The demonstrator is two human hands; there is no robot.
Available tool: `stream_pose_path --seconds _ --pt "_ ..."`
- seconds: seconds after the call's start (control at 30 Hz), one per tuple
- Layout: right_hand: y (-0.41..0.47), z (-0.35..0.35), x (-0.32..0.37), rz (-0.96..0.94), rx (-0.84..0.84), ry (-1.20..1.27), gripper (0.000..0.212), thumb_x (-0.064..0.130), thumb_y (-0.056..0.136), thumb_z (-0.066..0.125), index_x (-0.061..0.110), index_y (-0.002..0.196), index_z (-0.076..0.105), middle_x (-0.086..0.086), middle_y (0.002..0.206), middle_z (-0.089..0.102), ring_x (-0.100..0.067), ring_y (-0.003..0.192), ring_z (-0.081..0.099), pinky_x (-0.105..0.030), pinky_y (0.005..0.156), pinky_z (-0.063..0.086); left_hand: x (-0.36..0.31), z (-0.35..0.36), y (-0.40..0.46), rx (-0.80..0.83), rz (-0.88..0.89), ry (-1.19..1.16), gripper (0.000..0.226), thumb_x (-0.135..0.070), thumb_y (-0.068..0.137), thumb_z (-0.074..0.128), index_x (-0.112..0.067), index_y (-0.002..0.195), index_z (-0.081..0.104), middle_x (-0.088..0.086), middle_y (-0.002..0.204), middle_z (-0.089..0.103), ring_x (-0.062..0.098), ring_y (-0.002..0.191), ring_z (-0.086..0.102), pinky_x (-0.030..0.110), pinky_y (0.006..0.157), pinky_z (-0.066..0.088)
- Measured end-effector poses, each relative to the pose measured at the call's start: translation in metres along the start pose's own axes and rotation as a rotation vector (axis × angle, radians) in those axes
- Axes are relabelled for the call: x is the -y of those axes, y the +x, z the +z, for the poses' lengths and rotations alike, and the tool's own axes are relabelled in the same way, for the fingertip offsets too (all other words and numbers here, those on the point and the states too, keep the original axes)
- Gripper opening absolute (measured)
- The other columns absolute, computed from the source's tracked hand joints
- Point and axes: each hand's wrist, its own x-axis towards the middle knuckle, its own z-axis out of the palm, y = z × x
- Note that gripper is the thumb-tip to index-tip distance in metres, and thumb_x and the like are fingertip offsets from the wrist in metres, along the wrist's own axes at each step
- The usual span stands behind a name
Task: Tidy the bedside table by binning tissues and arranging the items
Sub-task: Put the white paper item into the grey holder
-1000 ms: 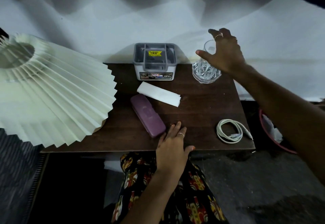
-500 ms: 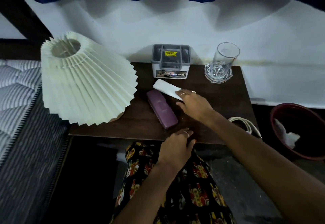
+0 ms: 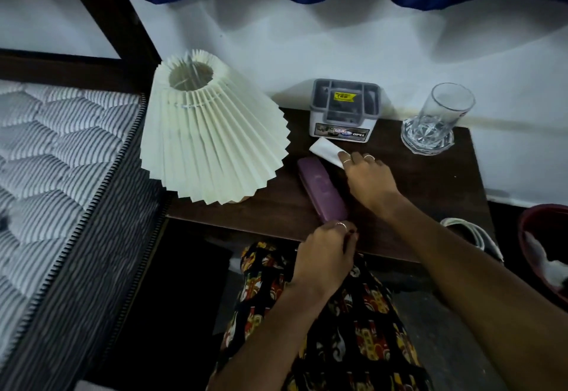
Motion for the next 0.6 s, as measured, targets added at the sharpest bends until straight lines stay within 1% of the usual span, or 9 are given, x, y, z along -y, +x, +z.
stream_pose_path --seconds 0.1,0.23,0.33,0.43,0.47,0.5,0.53,0.57,0.6 --pt "0.001 -0.002 -0.002 0.015 -0.04 0.01 0.06 0.006 0.083 0.055 0.013 0.138 0.033 -0.013 0.119 0.058 -0.035 0.107 0.057 -0.044 0.083 0.048 0.0 -0.002 0.0 -0.047 -0.007 -0.021 0.023 -0.025 0.095 0.047 -0.02 0.113 0.061 0.001 0.112 0.064 0.02 0.098 0.063 0.035 0.081 0.053" --pt "-0.004 -0.012 -0.007 0.125 -0.112 0.17 0.055 0.005 0.083 0.05 0.016 0.135 0.039 -0.017 0.116 0.062 -0.04 0.102 0.06 -0.045 0.08 0.049 0.002 -0.005 0.002 -0.119 -0.05 -0.043 0.024 -0.026 0.095 0.045 -0.022 0.115 0.059 -0.002 0.117 0.062 0.018 0.1 0.062 0.036 0.081 0.053" --pt "-0.013 -0.023 -0.007 0.23 -0.145 0.372 0.047 0.006 0.079 0.049 0.017 0.125 0.049 -0.022 0.113 0.063 -0.043 0.1 0.06 -0.045 0.08 0.048 0.003 -0.011 0.002 -0.188 -0.067 -0.081 0.023 -0.023 0.094 0.047 -0.023 0.115 0.058 -0.004 0.119 0.059 0.019 0.099 0.062 0.035 0.079 0.051" --pt "-0.026 -0.033 -0.011 0.311 -0.182 0.558 0.035 0.011 0.077 0.049 0.018 0.11 0.059 -0.021 0.107 0.066 -0.042 0.098 0.06 -0.044 0.082 0.048 0.006 -0.013 0.002 -0.226 -0.113 -0.181 0.028 -0.021 0.093 0.051 -0.02 0.12 0.055 -0.002 0.123 0.056 0.018 0.101 0.061 0.038 0.082 0.052" --pt "-0.031 -0.035 -0.012 0.306 -0.191 0.626 0.032 0.015 0.076 0.049 0.018 0.105 0.062 -0.019 0.104 0.067 -0.039 0.097 0.061 -0.041 0.083 0.048 0.007 -0.015 0.003 -0.244 -0.134 -0.244 0.032 -0.021 0.091 0.054 -0.019 0.123 0.053 -0.001 0.123 0.056 0.017 0.098 0.061 0.037 0.083 0.053" --pt "-0.035 -0.037 -0.015 0.283 -0.184 0.701 0.03 0.017 0.075 0.049 0.018 0.1 0.065 -0.015 0.101 0.07 -0.033 0.095 0.063 -0.036 0.083 0.048 0.008 -0.016 0.004 -0.262 -0.159 -0.326 0.037 -0.021 0.089 0.059 -0.018 0.126 0.051 0.0 0.124 0.056 0.015 0.095 0.062 0.034 0.083 0.054" --pt "-0.039 -0.039 -0.018 0.245 -0.157 0.794 0.024 0.014 0.078 0.051 0.02 0.094 0.067 -0.007 0.096 0.072 -0.024 0.09 0.064 -0.028 0.081 0.046 0.009 -0.019 0.006 -0.273 -0.189 -0.423 0.046 -0.022 0.087 0.064 -0.019 0.13 0.046 0.0 0.126 0.055 0.013 0.093 0.062 0.028 0.081 0.054" --pt "-0.044 -0.04 -0.021 0.187 -0.101 0.902 0.021 0.007 0.082 0.054 0.022 0.089 0.067 0.006 0.087 0.074 -0.01 0.082 0.064 -0.021 0.076 0.045 0.01 -0.021 0.007 -0.267 -0.225 -0.532 0.058 -0.023 0.083 0.068 -0.019 0.134 0.041 -0.001 0.128 0.054 0.011 0.094 0.063 0.021 0.079 0.054" --pt "-0.051 -0.043 -0.022 0.135 -0.04 1.01 0.029 -0.001 0.085 0.056 0.026 0.086 0.066 0.015 0.078 0.073 0.002 0.073 0.062 -0.014 0.071 0.043 0.01 -0.025 0.008 -0.248 -0.265 -0.649 0.07 -0.025 0.08 0.072 -0.02 0.139 0.033 -0.002 0.13 0.052 0.011 0.097 0.063 0.015 0.077 0.053"
